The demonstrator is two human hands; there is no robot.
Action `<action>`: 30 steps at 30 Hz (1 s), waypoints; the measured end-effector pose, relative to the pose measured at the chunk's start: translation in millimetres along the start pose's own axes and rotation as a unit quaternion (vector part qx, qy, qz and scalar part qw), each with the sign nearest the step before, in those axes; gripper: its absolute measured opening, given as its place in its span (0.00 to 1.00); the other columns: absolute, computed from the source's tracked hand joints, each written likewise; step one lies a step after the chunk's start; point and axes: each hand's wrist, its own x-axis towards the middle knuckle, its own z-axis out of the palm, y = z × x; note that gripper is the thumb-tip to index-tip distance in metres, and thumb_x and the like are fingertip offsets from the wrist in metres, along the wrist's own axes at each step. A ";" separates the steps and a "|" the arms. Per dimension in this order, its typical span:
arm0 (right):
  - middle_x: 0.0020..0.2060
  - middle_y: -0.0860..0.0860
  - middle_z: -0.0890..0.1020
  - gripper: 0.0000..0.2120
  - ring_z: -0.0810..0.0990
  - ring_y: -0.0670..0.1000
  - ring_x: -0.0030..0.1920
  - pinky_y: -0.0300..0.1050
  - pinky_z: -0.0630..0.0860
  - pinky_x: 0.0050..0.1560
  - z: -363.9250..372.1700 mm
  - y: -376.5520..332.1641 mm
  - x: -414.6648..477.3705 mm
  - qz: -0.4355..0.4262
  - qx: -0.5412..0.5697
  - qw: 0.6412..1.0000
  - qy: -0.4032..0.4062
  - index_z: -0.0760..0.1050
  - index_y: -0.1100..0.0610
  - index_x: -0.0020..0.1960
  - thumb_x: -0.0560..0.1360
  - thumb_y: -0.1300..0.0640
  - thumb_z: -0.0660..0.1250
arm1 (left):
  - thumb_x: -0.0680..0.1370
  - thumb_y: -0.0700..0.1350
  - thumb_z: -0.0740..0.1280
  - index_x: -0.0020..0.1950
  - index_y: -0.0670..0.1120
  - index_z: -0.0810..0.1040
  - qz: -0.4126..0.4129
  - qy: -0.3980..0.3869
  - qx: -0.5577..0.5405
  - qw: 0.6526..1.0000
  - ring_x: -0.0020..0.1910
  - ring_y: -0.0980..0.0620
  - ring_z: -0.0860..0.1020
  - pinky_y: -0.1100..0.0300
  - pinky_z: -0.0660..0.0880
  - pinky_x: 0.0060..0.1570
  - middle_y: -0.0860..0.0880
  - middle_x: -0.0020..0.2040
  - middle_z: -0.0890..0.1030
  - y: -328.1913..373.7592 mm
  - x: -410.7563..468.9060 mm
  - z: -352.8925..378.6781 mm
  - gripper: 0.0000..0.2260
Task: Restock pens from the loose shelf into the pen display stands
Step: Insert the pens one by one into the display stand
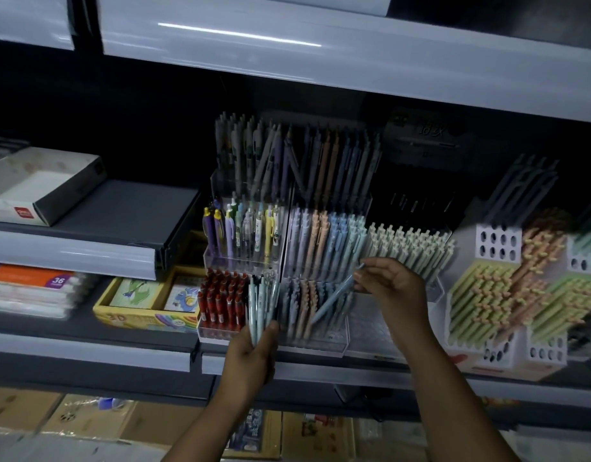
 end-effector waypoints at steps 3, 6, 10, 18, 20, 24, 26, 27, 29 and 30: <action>0.44 0.52 0.85 0.08 0.85 0.49 0.45 0.44 0.81 0.50 1.0 9.0 -1.6 -0.026 -0.094 0.995 -0.028 0.82 0.55 0.51 0.74 0.64 0.75 | 0.83 0.45 0.63 0.40 0.44 0.68 -0.001 0.008 -0.012 1.000 0.23 0.53 0.57 0.56 0.55 0.27 0.48 0.26 0.63 0.9 0.6 -0.8 0.13; 0.45 0.47 0.85 0.09 0.83 0.41 0.45 0.35 0.79 0.49 5.1 14.2 -2.8 -0.049 -0.153 0.986 -0.041 0.81 0.51 0.50 0.74 0.63 0.75 | 0.83 0.45 0.63 0.41 0.42 0.69 0.000 -0.001 -0.010 1.000 0.23 0.53 0.57 0.57 0.56 0.27 0.48 0.26 0.63 1.6 -1.4 -0.6 0.13; 0.43 0.45 0.84 0.08 0.82 0.39 0.44 0.33 0.78 0.48 15.8 25.1 -3.1 -0.064 -0.227 0.968 -0.083 0.80 0.50 0.48 0.74 0.61 0.75 | 0.84 0.44 0.63 0.42 0.42 0.68 -0.007 -0.004 -0.002 1.000 0.21 0.52 0.58 0.59 0.58 0.26 0.49 0.26 0.65 0.3 -1.8 -2.4 0.12; 0.37 0.45 0.79 0.05 0.77 0.40 0.40 0.33 0.72 0.41 26.1 40.4 -9.7 -0.086 -0.336 0.930 -0.124 0.82 0.56 0.49 0.74 0.59 0.76 | 0.84 0.44 0.63 0.41 0.41 0.67 -0.008 -0.008 0.012 1.000 0.20 0.52 0.59 0.60 0.60 0.24 0.49 0.25 0.65 -2.9 -1.4 -5.2 0.13; 0.35 0.42 0.75 0.05 0.75 0.39 0.37 0.31 0.69 0.38 26.2 43.2 -10.6 -0.110 -0.363 0.917 -0.122 0.82 0.57 0.49 0.74 0.59 0.76 | 0.83 0.46 0.64 0.41 0.41 0.68 -0.013 -0.009 0.015 1.000 0.20 0.51 0.61 0.60 0.62 0.24 0.48 0.25 0.65 -3.3 -1.5 -5.6 0.14; 0.39 0.46 0.74 0.06 0.71 0.45 0.38 0.28 0.63 0.40 29.8 52.3 -10.8 -0.167 -0.411 0.888 -0.118 0.82 0.58 0.50 0.75 0.59 0.75 | 0.81 0.48 0.65 0.39 0.41 0.68 -0.017 -0.015 0.009 1.000 0.21 0.51 0.62 0.60 0.63 0.25 0.47 0.25 0.66 -1.2 -1.5 -3.7 0.15; 0.43 0.49 0.77 0.07 0.71 0.46 0.41 0.29 0.63 0.42 31.9 57.3 -9.7 -0.171 -0.426 0.882 -0.109 0.81 0.57 0.52 0.75 0.58 0.74 | 0.80 0.49 0.65 0.38 0.42 0.67 -0.014 -0.023 0.008 1.000 0.21 0.51 0.62 0.60 0.64 0.25 0.47 0.25 0.66 0.9 -1.9 -1.4 0.16; 0.45 0.50 0.78 0.07 0.72 0.46 0.42 0.31 0.64 0.43 32.8 59.2 -9.5 -0.170 -0.431 0.880 -0.106 0.81 0.57 0.53 0.75 0.58 0.74 | 0.80 0.49 0.65 0.38 0.42 0.67 -0.013 -0.027 0.006 1.000 0.21 0.51 0.62 0.60 0.64 0.25 0.47 0.25 0.66 2.3 -2.5 -0.1 0.16; 0.47 0.52 0.80 0.08 0.75 0.49 0.45 0.37 0.67 0.46 34.0 61.2 -9.5 -0.169 -0.444 0.874 -0.102 0.81 0.57 0.54 0.75 0.58 0.74 | 0.80 0.49 0.65 0.38 0.42 0.68 -0.014 -0.035 -0.002 0.999 0.21 0.51 0.62 0.59 0.64 0.25 0.48 0.26 0.67 4.6 -3.1 2.4 0.15; 0.48 0.53 0.80 0.09 0.77 0.51 0.47 0.38 0.68 0.47 34.5 60.6 -9.8 -0.168 -0.449 0.872 -0.102 0.81 0.57 0.54 0.75 0.58 0.74 | 0.80 0.50 0.65 0.39 0.41 0.69 -0.014 -0.039 -0.005 0.999 0.21 0.51 0.63 0.59 0.64 0.25 0.48 0.26 0.67 5.5 -3.1 3.6 0.16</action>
